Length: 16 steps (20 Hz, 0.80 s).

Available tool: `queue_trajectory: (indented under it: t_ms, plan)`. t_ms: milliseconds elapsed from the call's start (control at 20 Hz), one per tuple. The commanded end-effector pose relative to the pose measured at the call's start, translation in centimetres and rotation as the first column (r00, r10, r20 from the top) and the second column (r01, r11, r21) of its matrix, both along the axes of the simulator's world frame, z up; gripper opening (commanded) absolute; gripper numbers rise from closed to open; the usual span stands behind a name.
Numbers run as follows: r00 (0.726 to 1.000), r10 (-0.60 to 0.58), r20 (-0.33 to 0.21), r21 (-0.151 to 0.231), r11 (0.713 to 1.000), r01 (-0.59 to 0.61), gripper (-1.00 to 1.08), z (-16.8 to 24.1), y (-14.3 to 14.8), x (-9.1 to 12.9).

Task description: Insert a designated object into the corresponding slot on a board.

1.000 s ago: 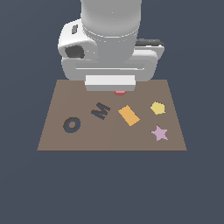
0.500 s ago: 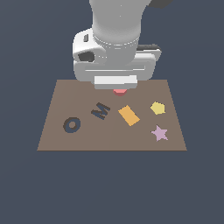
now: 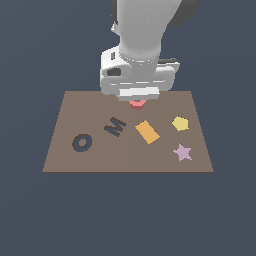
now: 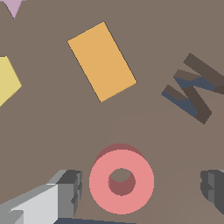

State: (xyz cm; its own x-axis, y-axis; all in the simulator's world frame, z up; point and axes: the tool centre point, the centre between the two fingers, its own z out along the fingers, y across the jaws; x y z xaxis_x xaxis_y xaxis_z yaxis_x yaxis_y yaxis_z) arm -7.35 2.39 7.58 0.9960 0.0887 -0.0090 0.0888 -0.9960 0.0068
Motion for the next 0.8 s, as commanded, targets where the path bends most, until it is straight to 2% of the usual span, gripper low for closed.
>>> queue_trajectory:
  t_ms: [0, 300, 750]
  plan:
    - [1.0, 0.008, 0.004, 0.003, 1.0, -0.008, 1.0, -1.0, 0.4, -0.8]
    - [1.0, 0.02, 0.008, 0.007, 1.0, -0.02, 1.0, -2.3, 0.8, -1.9]
    - [1.0, 0.021, 0.007, 0.008, 1.0, -0.021, 1.0, -2.8, 0.9, -2.0]
